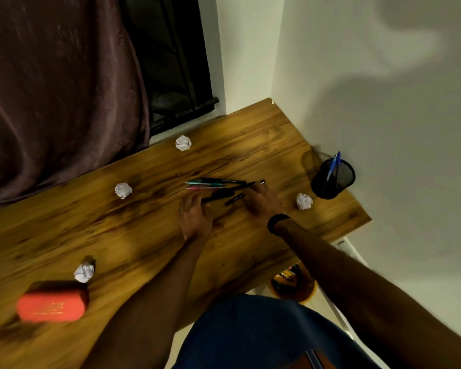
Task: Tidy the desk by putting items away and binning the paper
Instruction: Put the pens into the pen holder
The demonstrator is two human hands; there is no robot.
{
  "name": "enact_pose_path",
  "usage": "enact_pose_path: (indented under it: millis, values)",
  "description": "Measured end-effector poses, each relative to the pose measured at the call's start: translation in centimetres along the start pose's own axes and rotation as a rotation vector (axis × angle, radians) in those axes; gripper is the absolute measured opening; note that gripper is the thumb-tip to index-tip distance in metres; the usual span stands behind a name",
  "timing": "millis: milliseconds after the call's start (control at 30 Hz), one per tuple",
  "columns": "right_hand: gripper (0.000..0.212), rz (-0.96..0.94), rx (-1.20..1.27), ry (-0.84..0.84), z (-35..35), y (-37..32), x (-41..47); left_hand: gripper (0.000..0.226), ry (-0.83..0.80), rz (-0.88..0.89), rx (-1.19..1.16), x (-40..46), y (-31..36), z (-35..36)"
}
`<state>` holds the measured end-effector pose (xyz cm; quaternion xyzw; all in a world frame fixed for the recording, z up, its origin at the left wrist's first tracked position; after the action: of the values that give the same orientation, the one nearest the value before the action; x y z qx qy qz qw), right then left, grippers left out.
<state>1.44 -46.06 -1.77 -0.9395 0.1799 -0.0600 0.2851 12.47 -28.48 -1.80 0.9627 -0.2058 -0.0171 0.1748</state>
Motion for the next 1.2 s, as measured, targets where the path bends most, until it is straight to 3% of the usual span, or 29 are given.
enact_pose_path:
  millis: [67,167,367,467,567,667,767,933,1067,1200]
  values:
    - [0.035,0.030,-0.032,0.026,-0.4,0.1,0.1,0.043,0.001,-0.096,-0.022,0.1,-1.6,-0.1]
    - [0.030,0.030,-0.082,0.012,-0.4,0.1,0.2,0.049,-0.121,-0.150,-0.013,0.7,-2.8,1.4]
    - [0.018,0.083,-0.114,-0.003,0.0,1.0,0.0,0.040,-0.174,-0.028,-0.080,1.3,-2.4,1.4]
    - [0.022,0.043,-0.064,-0.037,0.4,1.2,-0.6,0.032,-0.163,-0.006,-0.257,0.7,-2.5,0.9]
    - [0.019,0.073,0.175,0.023,-0.4,1.4,-1.4,0.026,-0.130,-0.148,-0.418,0.1,-3.7,0.2]
    - [0.016,0.274,0.524,0.102,-1.2,2.4,-1.8,0.020,-0.048,-0.259,-0.568,0.2,-3.7,-1.6]
    - [0.019,0.335,0.674,0.208,-2.8,2.4,-1.8,0.018,0.017,-0.308,-0.737,0.7,-2.4,-3.5]
    - [0.005,0.423,0.861,0.265,-4.2,4.1,-1.9,0.024,-0.031,-0.255,-0.890,2.2,2.2,-5.0]
    - [0.016,0.450,1.019,0.280,-6.9,4.8,-2.6,0.022,-0.069,-0.164,-0.951,3.5,5.9,-5.3]
    - [0.023,0.422,0.983,0.382,-11.4,6.5,-3.9,0.012,-0.038,-0.068,-0.967,4.6,11.1,-6.3]
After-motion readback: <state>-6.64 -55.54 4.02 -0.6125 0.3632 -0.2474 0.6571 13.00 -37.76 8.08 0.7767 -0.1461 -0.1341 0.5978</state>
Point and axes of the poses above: each hand's wrist, its own x-axis towards the middle knuckle, its own z-axis out of the palm, y = z × x, the point moved 10 cm from there along x, towards the middle knuckle, and after that the axes turned 9 degrees about x, right-handed, at the moved point
